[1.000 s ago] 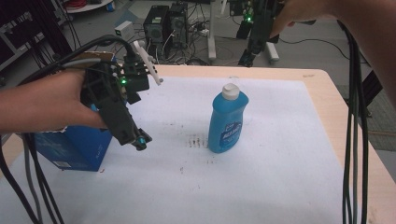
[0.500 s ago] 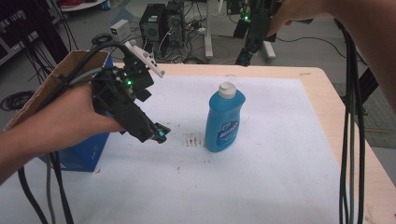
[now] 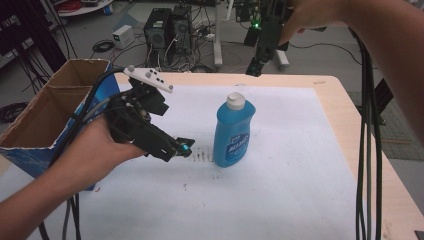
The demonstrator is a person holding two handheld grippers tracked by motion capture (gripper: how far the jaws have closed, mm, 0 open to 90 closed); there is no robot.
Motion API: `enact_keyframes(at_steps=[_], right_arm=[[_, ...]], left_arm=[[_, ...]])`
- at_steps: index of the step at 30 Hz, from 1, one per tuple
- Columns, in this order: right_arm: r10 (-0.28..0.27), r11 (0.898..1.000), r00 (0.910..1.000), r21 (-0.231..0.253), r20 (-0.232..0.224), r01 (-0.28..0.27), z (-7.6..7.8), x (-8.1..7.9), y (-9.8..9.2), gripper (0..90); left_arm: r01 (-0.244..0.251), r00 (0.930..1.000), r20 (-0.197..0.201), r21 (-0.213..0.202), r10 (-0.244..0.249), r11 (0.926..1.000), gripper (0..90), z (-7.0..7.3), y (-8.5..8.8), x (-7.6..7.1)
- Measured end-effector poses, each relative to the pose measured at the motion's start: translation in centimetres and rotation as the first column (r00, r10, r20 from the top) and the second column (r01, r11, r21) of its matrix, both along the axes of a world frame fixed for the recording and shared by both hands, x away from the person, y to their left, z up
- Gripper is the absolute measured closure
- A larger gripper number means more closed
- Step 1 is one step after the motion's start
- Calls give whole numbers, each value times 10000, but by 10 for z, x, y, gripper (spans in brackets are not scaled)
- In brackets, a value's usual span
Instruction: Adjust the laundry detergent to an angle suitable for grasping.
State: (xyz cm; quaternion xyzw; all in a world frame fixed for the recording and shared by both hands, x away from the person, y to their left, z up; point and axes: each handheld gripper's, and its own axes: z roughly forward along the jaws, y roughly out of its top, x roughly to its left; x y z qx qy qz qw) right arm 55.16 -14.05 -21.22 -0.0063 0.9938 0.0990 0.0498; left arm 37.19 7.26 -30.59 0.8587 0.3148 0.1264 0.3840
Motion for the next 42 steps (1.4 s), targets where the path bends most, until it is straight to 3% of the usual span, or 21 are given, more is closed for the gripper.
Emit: enact_keyframes(at_steps=[3,8,14,21,26,31,42], right_arm=[[6,10000,10000,-73,-14,-7,0,0,-2,18],[-113,9999,9998,-101,-134,112,-3,0,-6,19],[-167,9996,9997,-240,-198,162,-8,1,-17,19],[-360,9989,9989,-310,-315,350,-14,0,-31,19],[-486,9985,9982,-287,-365,476,-21,-3,-45,19],[-432,9987,9985,-291,-350,422,-25,-8,-51,19],[-469,9985,9978,-291,-461,456,-34,-20,-65,19]], left_arm=[[-106,9999,-32,-410,105,9991,17,-8,-2,1],[-179,9998,97,-673,186,9976,17,-18,-2,2],[-142,9986,499,-1109,199,9937,17,-19,-4,0],[-85,9973,708,-1337,181,9910,17,-23,-9,1],[-166,9962,817,-1744,313,9845,17,-29,-12,3],[-31,9957,912,-1680,187,9858,17,-33,-17,6],[-108,9936,1081,-2001,330,9797,17,-45,-31,18]])
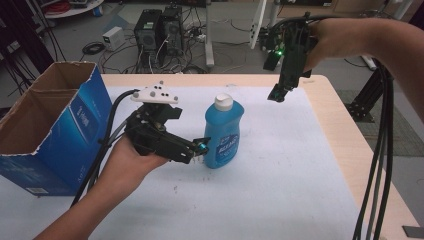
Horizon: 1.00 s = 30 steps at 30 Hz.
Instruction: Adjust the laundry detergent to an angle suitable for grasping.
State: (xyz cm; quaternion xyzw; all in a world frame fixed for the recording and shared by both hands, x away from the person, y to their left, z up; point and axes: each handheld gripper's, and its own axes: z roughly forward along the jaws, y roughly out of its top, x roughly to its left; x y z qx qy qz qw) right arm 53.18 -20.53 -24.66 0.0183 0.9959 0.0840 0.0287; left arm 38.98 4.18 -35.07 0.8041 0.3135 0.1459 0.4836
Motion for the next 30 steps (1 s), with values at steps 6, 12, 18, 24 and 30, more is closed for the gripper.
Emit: enact_keyframes(at_steps=[6,12,18,24,30], right_arm=[[-72,10000,10000,-69,-11,72,0,-2,-3,19],[-137,9999,9999,-72,-8,137,0,-3,-4,19],[-139,9999,9999,32,-75,139,-3,-2,-7,19],[-157,9999,9999,23,-29,157,-3,-1,-8,19],[-175,9998,9998,46,-26,176,-4,-1,-7,19]], left_arm=[[138,9998,141,-227,-135,9996,17,-6,-11,4],[69,9998,166,-427,-62,9991,17,-12,-17,8],[112,9998,164,-373,-106,9992,17,-20,-24,13],[8,9998,184,-216,-4,9998,17,-30,-33,19],[9,9995,319,-79,-7,10000,29,-35,-39,21]])
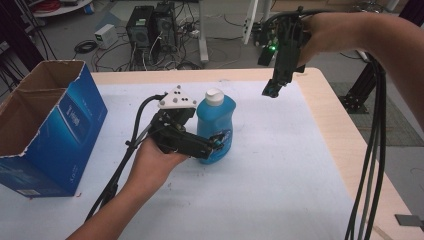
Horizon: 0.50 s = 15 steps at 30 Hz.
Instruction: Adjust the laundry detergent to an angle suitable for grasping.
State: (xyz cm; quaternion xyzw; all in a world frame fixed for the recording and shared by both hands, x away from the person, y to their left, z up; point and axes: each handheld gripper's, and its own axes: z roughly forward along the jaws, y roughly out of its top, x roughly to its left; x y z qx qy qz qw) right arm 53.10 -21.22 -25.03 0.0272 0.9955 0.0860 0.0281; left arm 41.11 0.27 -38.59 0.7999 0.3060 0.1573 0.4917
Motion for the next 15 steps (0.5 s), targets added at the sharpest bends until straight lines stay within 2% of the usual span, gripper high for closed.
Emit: enact_keyframes(at_steps=[3,5,12,15], right_arm=[[29,10000,10000,-43,1,-29,-1,1,0,19],[-16,10000,10000,-11,-35,16,-2,1,0,19],[-39,10000,10000,18,-51,40,-2,2,-1,19],[-78,9999,10000,103,-42,79,-3,3,-3,19]], left_arm=[[-11,10000,-2,-110,11,9999,29,-2,-2,1],[148,9999,74,-287,-146,9995,92,-3,-5,2],[83,9999,89,-448,-79,9990,150,-5,-8,2],[16,9999,155,-380,-10,9993,211,-7,-8,3]])
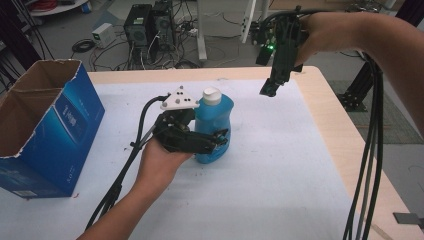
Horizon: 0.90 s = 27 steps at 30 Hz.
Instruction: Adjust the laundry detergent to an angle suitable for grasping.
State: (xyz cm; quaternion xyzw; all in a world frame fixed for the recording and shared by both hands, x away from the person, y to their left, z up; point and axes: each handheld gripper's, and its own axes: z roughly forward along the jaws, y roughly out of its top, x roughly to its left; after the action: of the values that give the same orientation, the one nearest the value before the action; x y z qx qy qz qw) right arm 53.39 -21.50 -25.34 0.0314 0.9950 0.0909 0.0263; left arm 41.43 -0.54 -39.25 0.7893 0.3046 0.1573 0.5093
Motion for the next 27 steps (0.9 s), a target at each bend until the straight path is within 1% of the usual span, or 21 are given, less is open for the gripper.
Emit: enact_keyframes(at_steps=[1,2,4,5,8,10,12,14,16,17,22,27], right_arm=[[-1,10000,10000,19,-7,1,0,0,0,19],[-1,10000,10000,19,-7,1,0,0,0,19],[-22,10000,10000,-1,-17,22,0,0,-1,19],[9,10000,10000,-8,-27,-9,0,1,-1,19],[-18,10000,10000,6,-38,18,-1,1,-1,19],[-22,10000,10000,7,-22,22,-1,1,-2,19],[-22,10000,10000,11,-13,22,-1,1,-2,19],[-52,10000,10000,28,-23,53,-1,1,-2,19],[-56,10000,10000,7,-20,56,-2,1,-2,19],[-58,10000,10000,2,-32,58,-2,1,-2,19],[-92,10000,10000,27,-26,92,-1,1,-3,19],[-93,10000,10000,34,7,93,-1,1,-4,19]], left_arm=[[0,10000,0,0,0,10000,232,0,0,0],[-3,10000,36,19,3,10000,232,0,0,0],[-39,10000,69,-19,39,10000,270,0,-1,-1],[-54,10000,63,-15,54,10000,306,0,-1,-1],[-111,9999,109,76,110,9999,315,-1,-1,-1],[-123,9998,143,70,122,9999,341,-1,-2,-1],[-122,9998,187,91,120,9999,343,-1,-2,-1],[-74,9997,246,85,72,9999,386,-1,-3,-2],[-68,9997,251,106,65,9999,387,-1,-3,-3],[-57,9997,245,60,56,10000,412,-1,-3,-3],[-64,9994,339,100,60,9999,428,-1,-3,-4],[-152,9990,430,43,150,9999,433,-2,-4,-5]])
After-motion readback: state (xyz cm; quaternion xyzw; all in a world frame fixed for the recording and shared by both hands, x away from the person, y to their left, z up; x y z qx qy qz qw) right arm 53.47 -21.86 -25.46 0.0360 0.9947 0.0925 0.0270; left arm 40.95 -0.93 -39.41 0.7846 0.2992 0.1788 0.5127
